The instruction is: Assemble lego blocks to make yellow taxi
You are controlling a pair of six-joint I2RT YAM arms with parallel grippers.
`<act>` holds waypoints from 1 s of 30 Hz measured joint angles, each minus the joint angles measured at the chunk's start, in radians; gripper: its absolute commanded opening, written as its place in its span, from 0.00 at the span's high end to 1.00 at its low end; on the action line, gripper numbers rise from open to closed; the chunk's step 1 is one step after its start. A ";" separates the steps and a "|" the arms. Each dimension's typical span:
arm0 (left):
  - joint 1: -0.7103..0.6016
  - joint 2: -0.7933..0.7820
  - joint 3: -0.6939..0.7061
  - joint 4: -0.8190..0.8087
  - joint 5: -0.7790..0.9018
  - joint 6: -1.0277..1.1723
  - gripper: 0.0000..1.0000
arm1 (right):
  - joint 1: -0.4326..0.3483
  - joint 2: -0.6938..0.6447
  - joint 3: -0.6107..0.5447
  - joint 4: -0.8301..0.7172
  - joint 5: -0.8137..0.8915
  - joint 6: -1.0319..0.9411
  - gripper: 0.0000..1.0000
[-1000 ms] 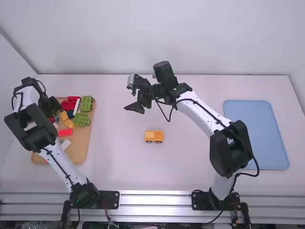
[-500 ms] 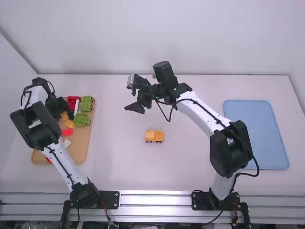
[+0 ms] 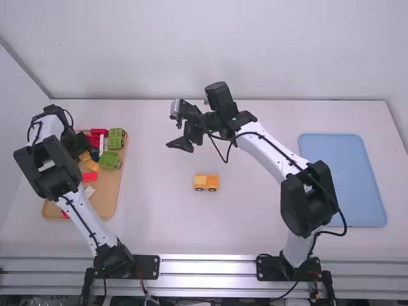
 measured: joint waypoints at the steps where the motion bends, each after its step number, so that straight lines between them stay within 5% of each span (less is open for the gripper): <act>1: 0.000 0.000 0.000 0.000 -0.001 0.004 0.53 | 0.000 0.000 0.000 0.000 0.000 0.000 0.01; 17: 0.002 0.000 -0.057 0.045 -0.007 0.150 0.52 | 0.000 0.000 0.000 0.000 0.034 -0.001 0.01; 30: 0.002 0.000 -0.090 0.113 -0.003 0.179 0.70 | -0.002 0.000 0.000 0.000 0.046 0.001 0.01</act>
